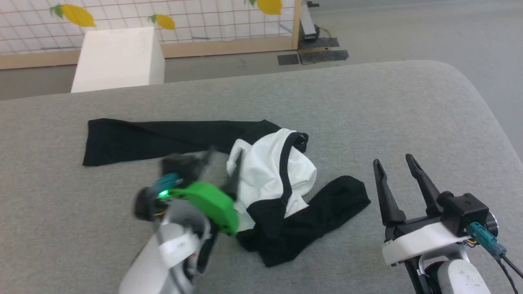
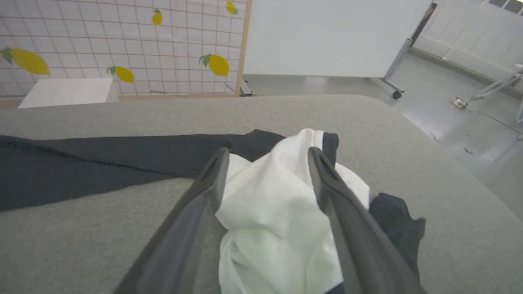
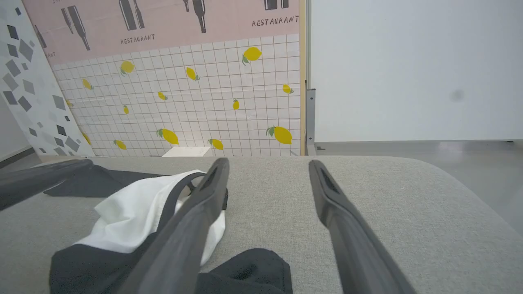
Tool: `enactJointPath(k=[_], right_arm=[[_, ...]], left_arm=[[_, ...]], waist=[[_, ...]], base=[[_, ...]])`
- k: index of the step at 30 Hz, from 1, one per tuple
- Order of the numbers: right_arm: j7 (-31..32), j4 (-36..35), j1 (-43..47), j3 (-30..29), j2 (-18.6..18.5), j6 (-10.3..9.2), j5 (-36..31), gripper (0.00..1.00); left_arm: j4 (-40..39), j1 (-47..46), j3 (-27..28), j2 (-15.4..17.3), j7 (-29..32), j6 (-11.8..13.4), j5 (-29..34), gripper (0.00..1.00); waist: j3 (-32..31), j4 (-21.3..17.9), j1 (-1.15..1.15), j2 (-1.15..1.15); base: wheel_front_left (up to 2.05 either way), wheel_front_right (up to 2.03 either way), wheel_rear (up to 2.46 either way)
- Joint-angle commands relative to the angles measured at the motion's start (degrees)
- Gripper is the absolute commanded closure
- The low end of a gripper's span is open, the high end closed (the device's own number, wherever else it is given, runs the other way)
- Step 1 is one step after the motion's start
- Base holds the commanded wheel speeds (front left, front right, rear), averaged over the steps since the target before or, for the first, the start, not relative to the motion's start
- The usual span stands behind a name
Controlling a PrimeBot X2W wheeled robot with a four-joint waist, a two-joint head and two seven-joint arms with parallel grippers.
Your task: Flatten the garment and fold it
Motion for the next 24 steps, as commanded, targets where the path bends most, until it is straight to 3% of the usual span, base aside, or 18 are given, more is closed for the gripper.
enactJointPath(k=[1, 7, 11, 17, 20, 24], right_arm=[[0.2, -0.37, 0.44, 0.03, -0.02, -0.09, 0.17, 0.0], [1.0, -1.08, 0.95, 0.28, -0.02, -0.09, 0.21, 0.0], [3.04, -1.15, 1.03, 0.83, -0.02, -0.09, 0.85, 0.0], [13.67, 0.73, 1.09, 3.52, -0.02, -0.09, 2.22, 0.0], [22.13, 2.81, 1.22, 1.05, -0.02, -0.09, 0.76, 0.0], [29.01, 4.6, 0.01, -1.38, -0.02, -0.09, -1.17, 0.0]], left_arm=[[-1.26, 1.82, 1.28, 1.07, -2.87, 1.08, 0.81, 0.0], [-6.21, 8.43, 7.43, 5.33, -14.45, 4.16, 4.82, 0.0], [-8.7, 11.66, 10.66, 6.37, -14.81, 4.04, 7.75, 0.0], [-12.64, 17.15, 15.56, 3.95, -14.84, 3.32, 10.38, 0.0], [-13.14, 18.02, 17.67, 2.08, -14.85, 1.87, 11.21, 0.0], [-13.49, 17.62, 19.0, -0.22, -14.85, -0.21, 12.74, 0.0]], waist=[[-0.63, 1.28, 0.0, 0.59], [-1.01, 3.56, 0.0, 0.59], [-0.85, 4.68, 0.0, 0.59], [0.1, 6.7, 0.0, 0.59], [1.01, 8.12, 0.0, 0.59], [2.73, 9.93, 0.0, 0.59]], base=[[0.0, 0.0, 0.0], [0.0, 0.0, 0.0], [0.0, 0.0, 0.0], [0.0, 0.0, 0.0], [0.0, 0.0, 0.0], [0.0, 0.0, 0.0]])
